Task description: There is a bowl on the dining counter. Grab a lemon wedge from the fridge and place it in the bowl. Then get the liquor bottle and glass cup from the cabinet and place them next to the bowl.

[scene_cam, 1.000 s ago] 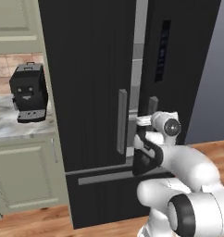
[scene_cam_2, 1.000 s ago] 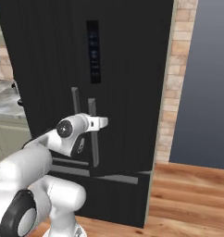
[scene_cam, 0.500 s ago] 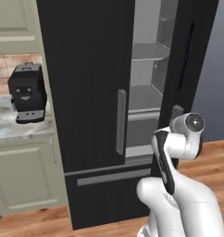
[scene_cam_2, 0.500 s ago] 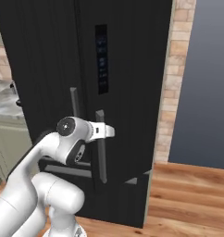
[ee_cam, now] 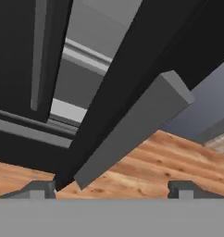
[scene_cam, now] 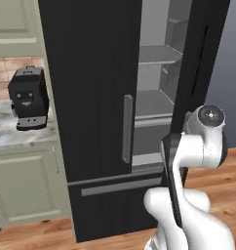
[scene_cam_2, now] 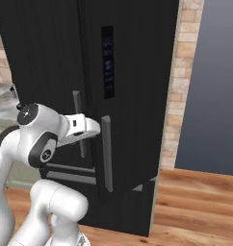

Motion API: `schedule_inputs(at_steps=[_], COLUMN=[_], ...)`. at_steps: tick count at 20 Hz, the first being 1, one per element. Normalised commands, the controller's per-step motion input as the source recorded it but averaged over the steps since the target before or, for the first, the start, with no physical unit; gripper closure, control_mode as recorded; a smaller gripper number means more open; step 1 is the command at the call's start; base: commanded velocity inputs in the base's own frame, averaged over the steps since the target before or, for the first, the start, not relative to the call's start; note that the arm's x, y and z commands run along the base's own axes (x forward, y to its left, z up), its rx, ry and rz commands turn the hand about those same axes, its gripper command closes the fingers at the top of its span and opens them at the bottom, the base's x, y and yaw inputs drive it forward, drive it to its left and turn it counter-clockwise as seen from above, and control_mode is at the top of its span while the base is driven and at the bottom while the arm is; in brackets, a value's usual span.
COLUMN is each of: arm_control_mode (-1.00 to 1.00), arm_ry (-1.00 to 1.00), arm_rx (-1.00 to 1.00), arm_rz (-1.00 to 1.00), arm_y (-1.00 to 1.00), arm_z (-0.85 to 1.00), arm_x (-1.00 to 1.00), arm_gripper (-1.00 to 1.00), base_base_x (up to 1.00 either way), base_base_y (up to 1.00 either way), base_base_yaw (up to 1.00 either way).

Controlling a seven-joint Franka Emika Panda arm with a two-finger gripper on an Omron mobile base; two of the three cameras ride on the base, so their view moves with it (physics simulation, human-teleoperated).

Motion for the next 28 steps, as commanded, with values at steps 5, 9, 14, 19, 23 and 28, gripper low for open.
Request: schedule_inputs(at_steps=[5,9,14,19,23,28], arm_control_mode=[-1.0,-1.0,-1.0,-1.0,-1.0,-1.0], arm_ry=[0.0,0.23,0.4,0.37,0.4,0.26], arm_rx=[-0.43,-0.39,-0.27,-0.21,-0.18,-0.13], arm_rz=[0.01,0.0,0.0,-0.02,-0.08,-0.09], arm_y=[1.0,0.95,0.36,-0.13,-0.43,-0.48], arm_z=[0.83,0.26,0.0,-0.14,-0.37,-0.31], arm_x=[-0.84,0.56,1.0,1.0,1.0,0.9], arm_gripper=[-1.0,-1.0,-1.0,-1.0,-1.0,-1.0], base_base_x=[0.0,0.0,0.0,0.0,0.0,0.0], base_base_y=[0.0,0.0,0.0,0.0,0.0,0.0], base_base_yaw=[0.0,0.0,0.0,0.0,0.0,0.0])
